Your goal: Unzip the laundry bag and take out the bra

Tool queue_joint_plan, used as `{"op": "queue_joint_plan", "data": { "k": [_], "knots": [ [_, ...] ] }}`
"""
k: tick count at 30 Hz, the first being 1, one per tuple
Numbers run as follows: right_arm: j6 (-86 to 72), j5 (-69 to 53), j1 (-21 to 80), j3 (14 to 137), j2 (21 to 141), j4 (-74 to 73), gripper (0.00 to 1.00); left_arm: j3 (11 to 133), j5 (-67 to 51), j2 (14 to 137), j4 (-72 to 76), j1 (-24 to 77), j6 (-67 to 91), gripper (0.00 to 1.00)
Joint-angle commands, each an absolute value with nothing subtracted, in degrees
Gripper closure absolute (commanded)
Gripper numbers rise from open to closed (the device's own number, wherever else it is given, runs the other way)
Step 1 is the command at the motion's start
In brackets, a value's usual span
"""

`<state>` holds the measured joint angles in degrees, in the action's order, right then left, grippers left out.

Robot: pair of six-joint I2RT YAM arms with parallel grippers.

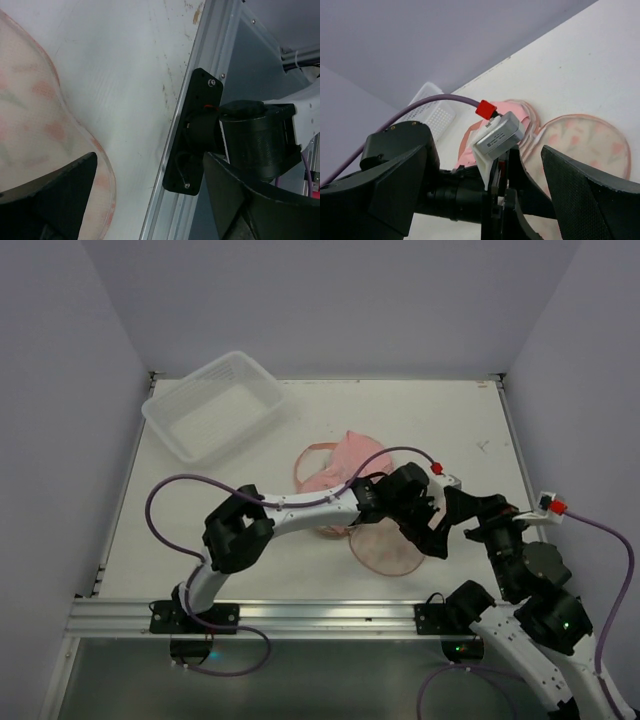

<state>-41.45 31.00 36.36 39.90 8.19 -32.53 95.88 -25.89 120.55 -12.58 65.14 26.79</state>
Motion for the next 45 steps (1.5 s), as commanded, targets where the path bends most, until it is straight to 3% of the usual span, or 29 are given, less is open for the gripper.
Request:
{"op": "queue_joint_plan", "data": {
  "k": [1, 9, 19, 24, 33, 40, 45],
  "knots": [
    [-40.6, 37.8, 36.3, 42.9, 6.2, -35.0, 0.01, 100.2, -21.0, 116.9, -13.9, 64.4, 25.6, 0.09],
    [-41.0, 36.7, 36.2, 42.5, 6.6, -35.4, 0.01, 98.4, -0.4, 108.5, -23.8, 58.6, 25.2, 0.08],
    [-45.3, 27.5, 36.3, 41.3, 17.7, -35.3, 0.01, 76.3, -0.4, 95.2, -25.3, 42.2, 30.0, 0.19],
    [-47.4, 21.0, 36.2, 38.5, 23.5, -31.0, 0.01, 65.8, -2.4, 91.4, -24.7, 35.3, 32.8, 0.30],
    [-47.9, 14.7, 36.3, 36.4, 28.1, -25.6, 0.01, 62.2, -4.1, 92.9, -22.2, 33.7, 33.1, 0.42],
    [-47.9, 14.2, 36.3, 35.8, 28.2, -25.1, 0.02, 64.0, -6.3, 94.2, -20.6, 33.7, 33.1, 0.59],
    [-48.1, 14.3, 36.2, 35.3, 27.3, -25.2, 0.02, 64.2, -6.2, 96.6, -20.9, 33.7, 33.8, 0.62]
  ]
}}
